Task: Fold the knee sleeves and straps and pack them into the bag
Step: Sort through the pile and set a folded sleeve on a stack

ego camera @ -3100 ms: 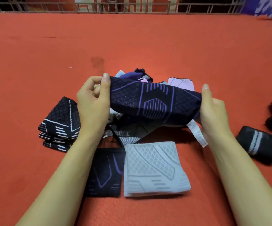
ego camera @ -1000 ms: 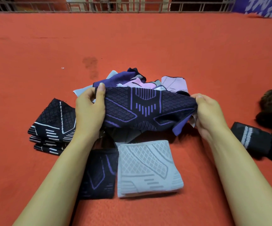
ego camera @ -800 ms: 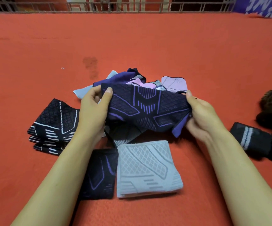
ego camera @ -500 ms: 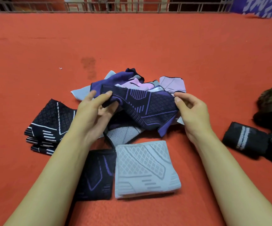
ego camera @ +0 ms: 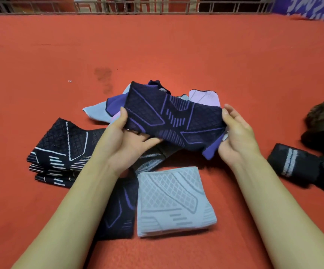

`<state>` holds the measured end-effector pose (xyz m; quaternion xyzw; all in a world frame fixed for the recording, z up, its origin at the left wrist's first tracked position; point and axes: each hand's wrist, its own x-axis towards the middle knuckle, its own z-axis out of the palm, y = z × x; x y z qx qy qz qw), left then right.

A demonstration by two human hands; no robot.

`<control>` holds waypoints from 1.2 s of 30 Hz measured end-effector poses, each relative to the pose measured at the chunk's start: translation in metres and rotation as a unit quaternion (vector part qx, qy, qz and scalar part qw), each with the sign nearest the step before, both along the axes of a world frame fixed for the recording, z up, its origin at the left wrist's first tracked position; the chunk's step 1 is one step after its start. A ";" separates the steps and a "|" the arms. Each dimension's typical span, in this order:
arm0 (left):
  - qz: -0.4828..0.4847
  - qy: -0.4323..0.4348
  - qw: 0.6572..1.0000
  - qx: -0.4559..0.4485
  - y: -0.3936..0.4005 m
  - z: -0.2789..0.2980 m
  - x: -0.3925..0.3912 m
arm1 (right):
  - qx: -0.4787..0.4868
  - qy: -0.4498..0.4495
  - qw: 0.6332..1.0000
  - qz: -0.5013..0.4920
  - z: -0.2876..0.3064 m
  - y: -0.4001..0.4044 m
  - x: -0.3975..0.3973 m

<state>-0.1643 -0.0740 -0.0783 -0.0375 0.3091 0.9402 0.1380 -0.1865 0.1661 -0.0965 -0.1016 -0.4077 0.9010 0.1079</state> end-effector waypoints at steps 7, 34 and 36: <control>-0.054 0.023 0.994 -0.097 0.029 -0.004 0.016 | -0.004 -0.022 0.999 0.028 0.000 -0.017 0.002; 0.065 0.153 0.979 -0.120 0.009 0.012 0.015 | 0.087 0.009 0.928 0.363 0.022 -0.012 0.029; 0.070 0.150 0.980 -0.114 0.007 0.012 0.014 | 0.088 -0.022 0.935 0.342 0.021 -0.011 0.026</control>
